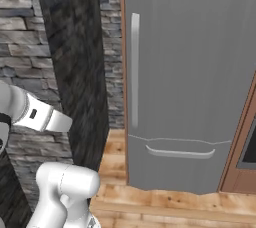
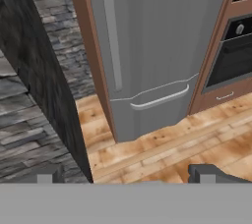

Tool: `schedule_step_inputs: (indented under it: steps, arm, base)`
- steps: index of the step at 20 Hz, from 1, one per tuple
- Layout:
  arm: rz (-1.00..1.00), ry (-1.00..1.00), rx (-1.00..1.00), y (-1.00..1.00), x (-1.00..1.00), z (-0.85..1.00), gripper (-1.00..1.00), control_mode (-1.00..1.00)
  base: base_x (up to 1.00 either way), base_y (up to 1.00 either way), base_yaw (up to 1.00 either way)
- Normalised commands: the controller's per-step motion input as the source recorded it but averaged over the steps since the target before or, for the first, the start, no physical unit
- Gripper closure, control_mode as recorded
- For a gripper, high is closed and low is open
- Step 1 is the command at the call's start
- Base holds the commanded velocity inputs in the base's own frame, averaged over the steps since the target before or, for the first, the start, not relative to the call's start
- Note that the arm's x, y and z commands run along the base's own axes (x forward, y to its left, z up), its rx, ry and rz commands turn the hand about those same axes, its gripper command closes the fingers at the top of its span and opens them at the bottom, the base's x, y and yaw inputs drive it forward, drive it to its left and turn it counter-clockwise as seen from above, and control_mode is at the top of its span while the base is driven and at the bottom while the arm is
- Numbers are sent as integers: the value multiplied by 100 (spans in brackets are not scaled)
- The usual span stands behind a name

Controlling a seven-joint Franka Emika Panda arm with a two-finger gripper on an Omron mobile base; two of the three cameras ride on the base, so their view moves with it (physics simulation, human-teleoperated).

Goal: Move the hot dog bun to the plate on the dining table and place the condiment next to that plate. Then navigate to the fridge and take the sausage and place it on the plate as well.

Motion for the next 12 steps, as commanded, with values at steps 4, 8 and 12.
schedule_step_inputs:
  steps: [4,8,12]
  arm:
    - [0,0,0,0,0,0,-100,100]
    - [0,0,0,0,0,0,-100,100]
    - [0,0,0,0,0,0,-100,100]
  base:
    - [52,-19,0]
    - [20,-40,-3]
    - [14,-27,-17]
